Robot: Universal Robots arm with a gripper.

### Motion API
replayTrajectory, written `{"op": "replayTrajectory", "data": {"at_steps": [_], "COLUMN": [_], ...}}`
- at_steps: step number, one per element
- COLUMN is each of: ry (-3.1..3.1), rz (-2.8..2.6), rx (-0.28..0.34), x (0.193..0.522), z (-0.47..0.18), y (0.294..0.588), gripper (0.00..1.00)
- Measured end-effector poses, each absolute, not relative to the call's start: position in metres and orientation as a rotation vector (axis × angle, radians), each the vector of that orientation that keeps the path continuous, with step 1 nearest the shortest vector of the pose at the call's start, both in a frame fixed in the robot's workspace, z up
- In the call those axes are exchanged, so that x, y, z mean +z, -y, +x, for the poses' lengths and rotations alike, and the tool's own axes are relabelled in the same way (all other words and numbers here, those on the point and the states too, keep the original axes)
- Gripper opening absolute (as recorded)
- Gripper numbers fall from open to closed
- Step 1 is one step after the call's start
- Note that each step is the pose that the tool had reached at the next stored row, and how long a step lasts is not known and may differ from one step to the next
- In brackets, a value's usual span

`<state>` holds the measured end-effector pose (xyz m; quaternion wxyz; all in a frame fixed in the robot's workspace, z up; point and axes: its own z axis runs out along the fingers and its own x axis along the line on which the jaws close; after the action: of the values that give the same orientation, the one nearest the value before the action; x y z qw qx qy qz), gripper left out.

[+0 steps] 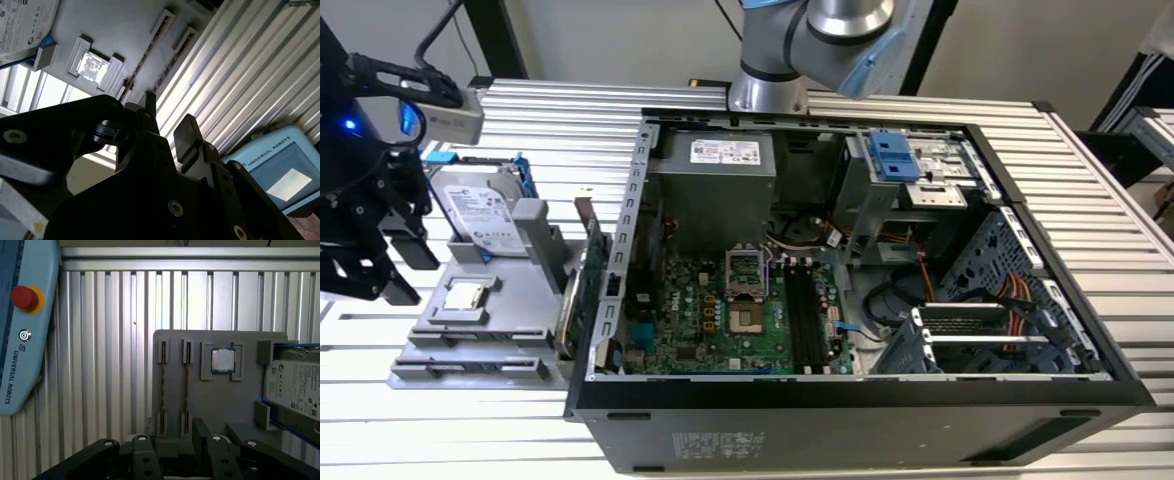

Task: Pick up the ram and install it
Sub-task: 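Pick up the ram and move it above insertion slot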

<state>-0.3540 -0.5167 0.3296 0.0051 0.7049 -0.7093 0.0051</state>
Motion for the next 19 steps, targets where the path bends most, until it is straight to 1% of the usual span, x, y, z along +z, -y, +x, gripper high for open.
{"op": "replayTrajectory", "data": {"at_steps": [19], "ry": [2.221], "rz": [2.207], "rx": [0.016], "x": [0.3225], "z": [-0.3540], "y": [0.5167], "gripper": [1.00]}}
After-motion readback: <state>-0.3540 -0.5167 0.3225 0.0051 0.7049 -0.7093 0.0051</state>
